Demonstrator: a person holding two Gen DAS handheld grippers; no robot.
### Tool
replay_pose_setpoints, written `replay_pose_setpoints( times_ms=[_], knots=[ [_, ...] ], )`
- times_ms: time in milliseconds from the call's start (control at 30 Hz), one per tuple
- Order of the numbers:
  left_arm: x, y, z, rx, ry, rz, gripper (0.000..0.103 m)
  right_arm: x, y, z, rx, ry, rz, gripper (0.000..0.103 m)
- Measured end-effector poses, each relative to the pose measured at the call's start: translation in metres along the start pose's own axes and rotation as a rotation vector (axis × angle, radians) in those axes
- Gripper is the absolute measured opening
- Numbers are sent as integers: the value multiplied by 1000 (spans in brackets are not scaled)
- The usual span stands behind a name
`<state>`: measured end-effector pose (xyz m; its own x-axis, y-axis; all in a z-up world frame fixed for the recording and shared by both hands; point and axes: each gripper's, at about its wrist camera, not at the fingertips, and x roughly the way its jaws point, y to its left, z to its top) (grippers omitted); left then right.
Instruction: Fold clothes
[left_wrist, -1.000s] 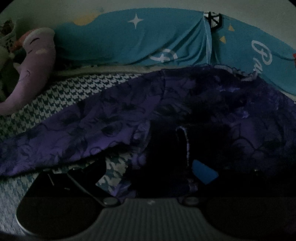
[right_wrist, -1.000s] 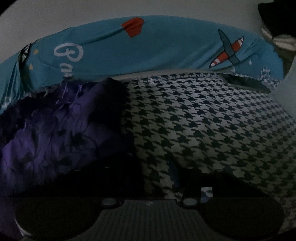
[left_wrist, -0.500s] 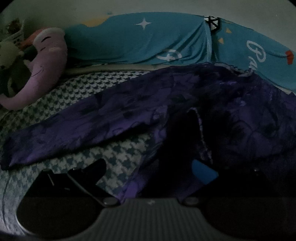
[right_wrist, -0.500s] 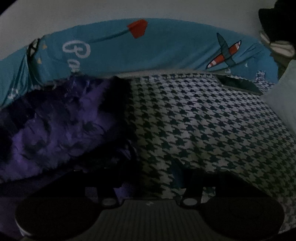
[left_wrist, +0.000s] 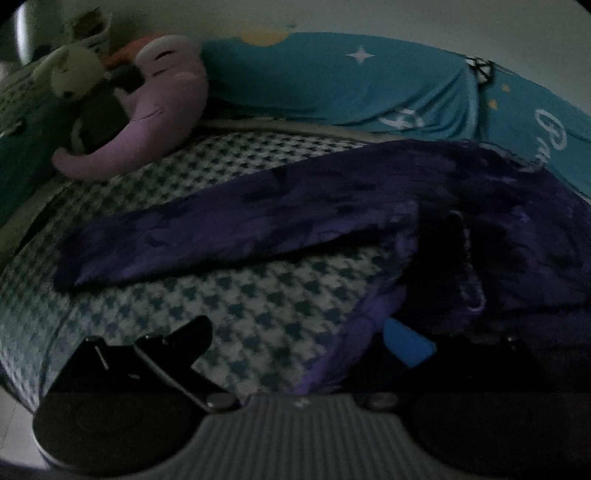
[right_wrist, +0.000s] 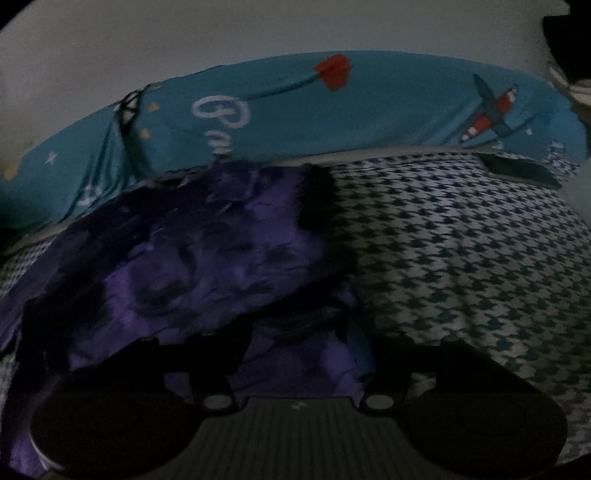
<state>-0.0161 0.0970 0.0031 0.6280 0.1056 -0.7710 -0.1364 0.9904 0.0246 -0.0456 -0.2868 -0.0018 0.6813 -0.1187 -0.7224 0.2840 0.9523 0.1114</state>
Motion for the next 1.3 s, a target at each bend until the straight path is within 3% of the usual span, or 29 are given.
replay_pose_setpoints(
  times_ms=[433,700,967,1300],
  knots=[
    [2,47,-16,-113,31,62,103,-4,42,-20,-50,53,91,57],
    [10,76,-28,-218,36,76,103,-12,81,-46,-170,95,198,57],
    [14,124,-27,-338,-21,211,103,-9,107,-64,-235,135,223,57],
    [24,196,-16,-521,-9,216,96,3,120,-70,-267,167,216,57]
  ],
)
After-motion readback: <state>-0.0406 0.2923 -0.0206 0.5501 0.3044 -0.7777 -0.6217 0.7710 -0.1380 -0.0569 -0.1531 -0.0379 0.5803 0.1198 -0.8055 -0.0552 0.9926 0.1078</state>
